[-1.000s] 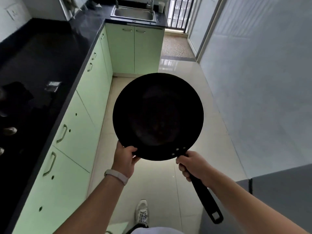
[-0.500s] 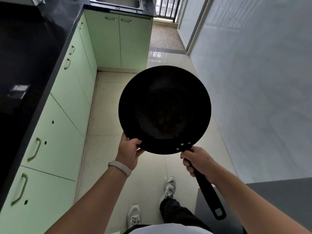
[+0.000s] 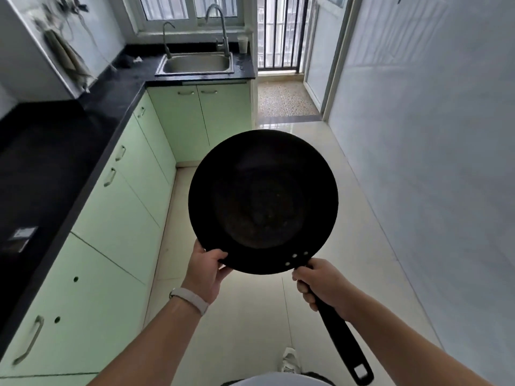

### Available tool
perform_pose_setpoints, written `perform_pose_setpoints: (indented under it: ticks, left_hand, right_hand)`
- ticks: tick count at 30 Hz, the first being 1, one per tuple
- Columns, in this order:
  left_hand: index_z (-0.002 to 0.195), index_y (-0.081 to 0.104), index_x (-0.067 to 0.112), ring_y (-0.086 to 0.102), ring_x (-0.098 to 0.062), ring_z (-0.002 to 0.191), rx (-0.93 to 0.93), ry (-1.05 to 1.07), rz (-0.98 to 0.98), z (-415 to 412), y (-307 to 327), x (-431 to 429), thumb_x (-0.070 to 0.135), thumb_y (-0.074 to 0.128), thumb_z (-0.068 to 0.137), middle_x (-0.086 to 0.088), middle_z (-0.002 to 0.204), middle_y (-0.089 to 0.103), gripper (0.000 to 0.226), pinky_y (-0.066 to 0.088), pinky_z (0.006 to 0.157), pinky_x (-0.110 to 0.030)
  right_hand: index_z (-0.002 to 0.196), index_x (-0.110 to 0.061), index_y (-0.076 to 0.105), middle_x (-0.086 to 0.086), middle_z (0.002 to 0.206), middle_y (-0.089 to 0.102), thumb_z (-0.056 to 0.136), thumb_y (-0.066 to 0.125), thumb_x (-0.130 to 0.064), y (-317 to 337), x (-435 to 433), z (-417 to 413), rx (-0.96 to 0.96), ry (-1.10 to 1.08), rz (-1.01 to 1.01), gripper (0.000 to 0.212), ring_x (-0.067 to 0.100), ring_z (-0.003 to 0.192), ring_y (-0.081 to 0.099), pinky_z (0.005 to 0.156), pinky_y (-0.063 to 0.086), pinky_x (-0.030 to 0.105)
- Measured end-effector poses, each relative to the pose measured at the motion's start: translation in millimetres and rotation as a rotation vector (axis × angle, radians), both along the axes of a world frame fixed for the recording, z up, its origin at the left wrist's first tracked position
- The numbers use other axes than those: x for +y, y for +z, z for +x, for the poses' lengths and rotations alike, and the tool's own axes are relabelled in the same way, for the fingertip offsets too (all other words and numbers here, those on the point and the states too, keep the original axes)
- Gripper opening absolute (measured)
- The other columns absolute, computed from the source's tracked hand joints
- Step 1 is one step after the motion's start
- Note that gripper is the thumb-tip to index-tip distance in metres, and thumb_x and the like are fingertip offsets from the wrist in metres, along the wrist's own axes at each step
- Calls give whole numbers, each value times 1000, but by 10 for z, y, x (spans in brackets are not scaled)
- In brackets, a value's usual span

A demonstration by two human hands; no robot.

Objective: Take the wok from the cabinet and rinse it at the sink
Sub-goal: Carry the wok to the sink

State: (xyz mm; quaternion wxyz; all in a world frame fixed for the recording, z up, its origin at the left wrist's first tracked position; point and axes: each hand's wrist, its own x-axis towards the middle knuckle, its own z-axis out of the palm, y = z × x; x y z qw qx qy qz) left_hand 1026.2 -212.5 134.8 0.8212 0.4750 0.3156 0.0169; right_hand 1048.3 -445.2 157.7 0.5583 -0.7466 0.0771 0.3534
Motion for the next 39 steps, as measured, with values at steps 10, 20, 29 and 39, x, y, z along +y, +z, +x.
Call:
perform_pose_setpoints:
  ticks: [10, 20, 29, 39]
  left_hand:
    - [134, 54, 26, 67, -27, 92, -60, 42, 44, 1003, 255, -217, -17, 43, 89, -7, 116, 67, 63, 60, 72, -40]
    - [125, 58, 30, 64, -31, 101, -63, 76, -8, 2135, 10, 213, -19, 41, 86, -9, 122, 65, 64, 58, 70, -40]
    - [122, 58, 33, 65, -32, 104, -50, -22, -53, 3639, -55, 1076, -17, 43, 88, -7, 124, 65, 62, 59, 76, -41]
    - [116, 58, 32, 66, -30, 98, -64, -74, -91, 4966, 138, 1861, -18, 43, 87, -7, 121, 64, 60, 59, 71, -39]
  right_hand:
    - [83, -6, 54, 3, 57, 47, 92, 52, -4, 167, -237, 1118, -40, 40, 56, 10, 16, 41, 40, 41, 36, 25]
    - [76, -10, 50, 0, 55, 47, 90, 53, -3, 67, 232, 2176, -105, 68, -27, 16, 15, 41, 42, 41, 39, 26]
    - [76, -10, 48, 1, 57, 47, 88, 53, -4, 115, 1092, 3542, -86, 0, -123, 14, 16, 44, 41, 42, 39, 26]
    - [76, -10, 50, 3, 59, 48, 88, 54, -5, 311, 1854, 4701, -98, -67, -93, 13, 16, 46, 42, 44, 40, 26]
